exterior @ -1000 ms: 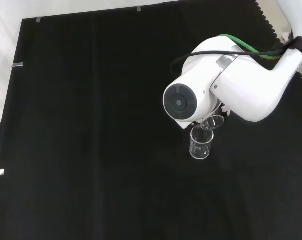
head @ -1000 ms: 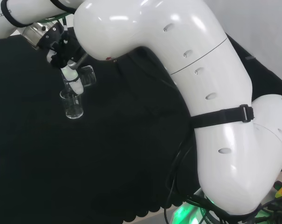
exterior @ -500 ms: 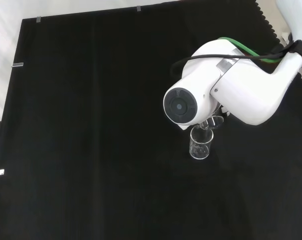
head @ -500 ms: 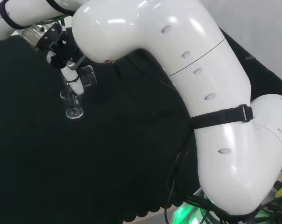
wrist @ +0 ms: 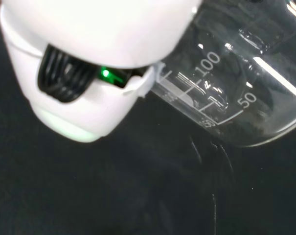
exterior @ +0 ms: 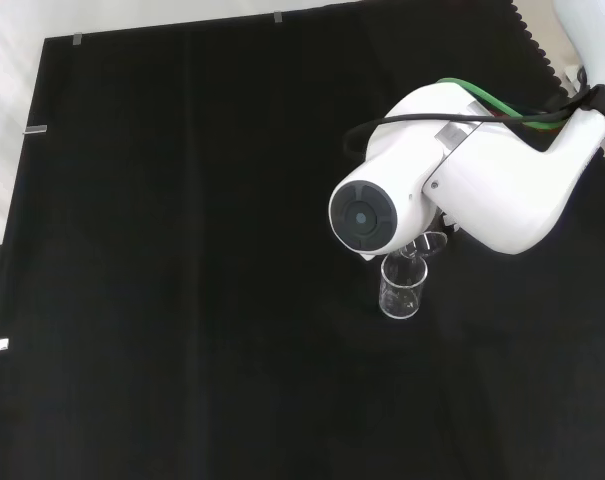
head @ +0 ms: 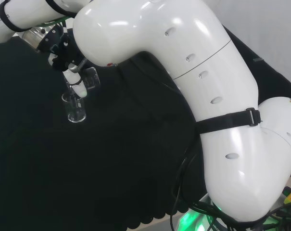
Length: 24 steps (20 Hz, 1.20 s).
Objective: Pour the water from the handheld beaker into the one on the table.
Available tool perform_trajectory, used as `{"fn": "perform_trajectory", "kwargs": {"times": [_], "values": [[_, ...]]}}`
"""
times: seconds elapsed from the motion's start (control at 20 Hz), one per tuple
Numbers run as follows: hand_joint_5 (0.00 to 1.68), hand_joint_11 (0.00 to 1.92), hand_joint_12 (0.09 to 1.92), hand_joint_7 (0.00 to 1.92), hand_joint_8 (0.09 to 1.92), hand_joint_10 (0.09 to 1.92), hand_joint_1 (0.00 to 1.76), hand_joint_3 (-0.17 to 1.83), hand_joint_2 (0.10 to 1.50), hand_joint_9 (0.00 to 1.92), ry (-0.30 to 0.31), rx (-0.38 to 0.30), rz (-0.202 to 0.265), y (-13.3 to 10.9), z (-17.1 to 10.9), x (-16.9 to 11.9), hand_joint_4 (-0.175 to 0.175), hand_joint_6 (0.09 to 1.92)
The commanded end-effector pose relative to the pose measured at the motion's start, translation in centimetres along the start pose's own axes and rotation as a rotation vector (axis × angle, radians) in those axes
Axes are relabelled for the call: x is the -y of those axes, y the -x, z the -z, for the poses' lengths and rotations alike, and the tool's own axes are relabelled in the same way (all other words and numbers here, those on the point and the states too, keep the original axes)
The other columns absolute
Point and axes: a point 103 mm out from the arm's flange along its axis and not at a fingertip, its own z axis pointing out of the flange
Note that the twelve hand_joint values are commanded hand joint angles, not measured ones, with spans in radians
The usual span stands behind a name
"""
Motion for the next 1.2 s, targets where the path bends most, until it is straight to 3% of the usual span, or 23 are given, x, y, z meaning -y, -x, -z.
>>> {"fn": "perform_trajectory", "kwargs": {"times": [0.05,0.85,1.2], "values": [[1.44,1.28,0.69,1.64,0.09,0.37,1.44,0.69,0.56,1.45,0.0,-0.003,-0.003,0.3,0.0,0.12,-0.175,0.33],[1.44,1.29,0.69,1.63,0.09,0.37,1.44,0.69,0.56,1.45,-0.002,0.012,-0.009,-0.01,0.5,0.41,-0.175,0.33],[1.44,1.29,0.69,1.63,0.09,0.36,1.44,0.69,0.56,1.45,0.049,-0.045,-0.002,0.54,-0.06,0.55,-0.175,0.33]]}}
